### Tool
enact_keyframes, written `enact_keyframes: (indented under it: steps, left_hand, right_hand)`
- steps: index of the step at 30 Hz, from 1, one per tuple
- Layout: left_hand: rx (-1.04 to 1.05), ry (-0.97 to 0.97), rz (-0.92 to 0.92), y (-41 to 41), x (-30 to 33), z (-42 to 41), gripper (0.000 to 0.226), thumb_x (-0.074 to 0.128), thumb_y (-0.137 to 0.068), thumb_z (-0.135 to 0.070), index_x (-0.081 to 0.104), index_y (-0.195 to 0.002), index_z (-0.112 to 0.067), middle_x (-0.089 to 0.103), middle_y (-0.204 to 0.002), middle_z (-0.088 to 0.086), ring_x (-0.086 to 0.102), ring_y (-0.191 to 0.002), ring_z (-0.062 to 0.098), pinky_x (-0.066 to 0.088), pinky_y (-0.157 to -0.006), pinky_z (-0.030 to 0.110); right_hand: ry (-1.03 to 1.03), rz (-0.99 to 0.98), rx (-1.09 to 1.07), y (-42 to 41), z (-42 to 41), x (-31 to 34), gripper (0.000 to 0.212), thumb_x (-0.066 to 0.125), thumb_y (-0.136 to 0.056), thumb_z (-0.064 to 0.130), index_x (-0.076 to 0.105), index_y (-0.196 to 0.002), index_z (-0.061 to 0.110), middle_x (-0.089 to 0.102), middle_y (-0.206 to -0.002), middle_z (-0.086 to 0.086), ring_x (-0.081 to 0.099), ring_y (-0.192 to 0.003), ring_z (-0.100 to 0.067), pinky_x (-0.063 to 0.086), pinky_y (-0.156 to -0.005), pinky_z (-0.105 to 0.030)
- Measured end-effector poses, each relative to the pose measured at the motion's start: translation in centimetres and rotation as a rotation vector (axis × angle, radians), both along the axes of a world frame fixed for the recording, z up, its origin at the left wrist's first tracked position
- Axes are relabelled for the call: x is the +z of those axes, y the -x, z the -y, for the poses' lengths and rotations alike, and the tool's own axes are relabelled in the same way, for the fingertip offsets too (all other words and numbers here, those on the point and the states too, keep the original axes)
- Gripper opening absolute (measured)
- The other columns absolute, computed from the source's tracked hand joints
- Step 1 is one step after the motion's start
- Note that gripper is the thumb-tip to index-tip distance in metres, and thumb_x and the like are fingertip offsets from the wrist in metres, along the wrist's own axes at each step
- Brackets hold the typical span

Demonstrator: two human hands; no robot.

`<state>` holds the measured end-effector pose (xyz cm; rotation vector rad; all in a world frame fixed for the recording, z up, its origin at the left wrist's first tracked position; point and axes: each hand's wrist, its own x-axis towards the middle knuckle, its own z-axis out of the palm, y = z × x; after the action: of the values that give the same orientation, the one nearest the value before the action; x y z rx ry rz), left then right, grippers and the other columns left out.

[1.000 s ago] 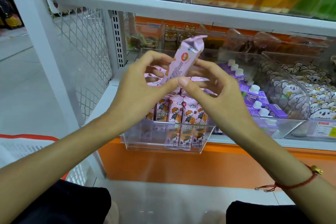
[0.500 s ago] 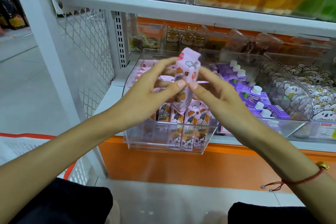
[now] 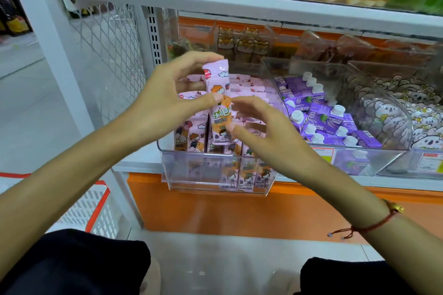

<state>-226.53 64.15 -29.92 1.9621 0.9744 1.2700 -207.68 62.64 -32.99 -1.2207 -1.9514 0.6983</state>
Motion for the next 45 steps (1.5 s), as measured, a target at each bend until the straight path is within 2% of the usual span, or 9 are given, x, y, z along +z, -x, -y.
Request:
enact_keyframes:
  steps: [3, 5, 10, 18, 23, 33, 39, 42, 45]
  left_hand:
    - [-0.015, 0.024, -0.105, 0.8, -0.2, -0.7, 0.045, 0.074, -0.079, -0.012, 0.056, -0.112, -0.037, 0.06, -0.112, -0.02, 0.063, -0.096, -0.005, 0.051, -0.071, 0.01]
    - [-0.026, 0.085, -0.217, 1.0, -0.8, -1.1, 0.043, 0.076, -0.078, -0.016, 0.056, -0.107, -0.04, 0.058, -0.114, -0.015, 0.063, -0.095, 0.002, 0.054, -0.075, 0.018]
    - [0.212, -0.211, -0.775, 0.9, -2.3, -1.5, 0.039, 0.076, -0.078, -0.034, 0.061, -0.114, -0.04, 0.06, -0.121, -0.018, 0.055, -0.108, 0.007, 0.046, -0.078, 0.029]
    - [0.027, -0.225, -0.956, 0.7, -2.3, -2.2, 0.047, 0.065, -0.085, -0.033, 0.053, -0.129, -0.043, 0.058, -0.122, -0.021, 0.049, -0.112, 0.008, 0.041, -0.08, 0.028]
    - [0.08, -0.275, -0.898, 0.7, -2.2, -2.5, 0.041, 0.071, -0.079, -0.045, 0.06, -0.118, -0.04, 0.06, -0.11, -0.019, 0.049, -0.105, 0.009, 0.04, -0.075, 0.029]
    - [0.147, -0.319, -1.063, 0.4, -3.2, -3.1, 0.051, 0.059, -0.086, -0.054, 0.051, -0.133, -0.036, 0.051, -0.135, -0.016, 0.045, -0.123, 0.011, 0.031, -0.07, 0.024]
    - [0.163, -0.281, -0.986, 0.5, -3.0, -3.0, 0.053, 0.053, -0.084, -0.064, 0.052, -0.13, -0.038, 0.056, -0.129, -0.017, 0.049, -0.119, 0.011, 0.046, -0.079, 0.031]
    - [0.219, -0.294, -0.781, 0.3, -2.0, -3.9, 0.036, 0.054, -0.09, -0.053, 0.061, -0.12, -0.035, 0.062, -0.123, -0.012, 0.056, -0.113, 0.014, 0.049, -0.079, 0.035]
    - [0.294, -0.272, -0.788, -0.9, -0.5, -7.5, 0.024, 0.056, -0.096, -0.028, 0.064, -0.118, -0.029, 0.063, -0.123, -0.005, 0.059, -0.103, 0.014, 0.041, -0.072, 0.028]
  right_hand:
    - [-0.177, 0.513, -0.05, -0.4, 0.1, -1.0, 0.041, 0.052, -0.096, 0.027, 0.047, -0.134, 0.014, 0.05, -0.133, -0.002, 0.043, -0.124, -0.018, 0.03, -0.095, -0.021]
    - [-0.26, 0.638, -0.037, -0.2, 0.3, -1.3, 0.035, 0.044, -0.098, 0.025, 0.052, -0.131, 0.013, 0.048, -0.135, -0.003, 0.038, -0.125, -0.019, 0.025, -0.093, -0.021]
    - [-0.275, 0.694, -0.041, -0.4, 0.2, -1.0, 0.036, 0.04, -0.099, 0.03, 0.052, -0.131, 0.017, 0.048, -0.135, 0.0, 0.04, -0.124, -0.018, 0.028, -0.091, -0.023]
    - [-0.263, 0.714, -0.04, -0.4, 0.3, -0.8, 0.036, 0.04, -0.099, 0.033, 0.053, -0.13, 0.02, 0.05, -0.132, 0.004, 0.043, -0.119, -0.017, 0.032, -0.084, -0.024]
    - [-0.26, 0.71, -0.036, -0.4, 0.4, -0.8, 0.037, 0.039, -0.1, 0.034, 0.051, -0.132, 0.021, 0.049, -0.134, 0.005, 0.042, -0.121, -0.016, 0.034, -0.087, -0.026]
    - [-0.301, 0.723, -0.048, -0.5, 0.5, -1.0, 0.038, 0.038, -0.1, 0.034, 0.051, -0.134, 0.022, 0.049, -0.137, 0.006, 0.038, -0.125, -0.013, 0.03, -0.086, -0.023]
    - [-0.406, 0.68, -0.124, -2.0, -0.1, 0.7, 0.029, 0.048, -0.096, 0.025, 0.064, -0.119, 0.019, 0.056, -0.13, -0.003, 0.041, -0.125, -0.02, 0.032, -0.092, -0.028]
    - [-0.396, 0.526, -0.3, -4.0, -1.1, 1.4, 0.034, 0.052, -0.093, 0.021, 0.057, -0.126, 0.016, 0.052, -0.132, -0.005, 0.044, -0.123, -0.025, 0.038, -0.09, -0.033]
    - [-0.255, 0.475, -0.403, -5.1, -2.2, 0.9, 0.04, 0.049, -0.094, 0.025, 0.048, -0.132, 0.016, 0.051, -0.13, -0.006, 0.054, -0.111, -0.027, 0.046, -0.085, -0.039]
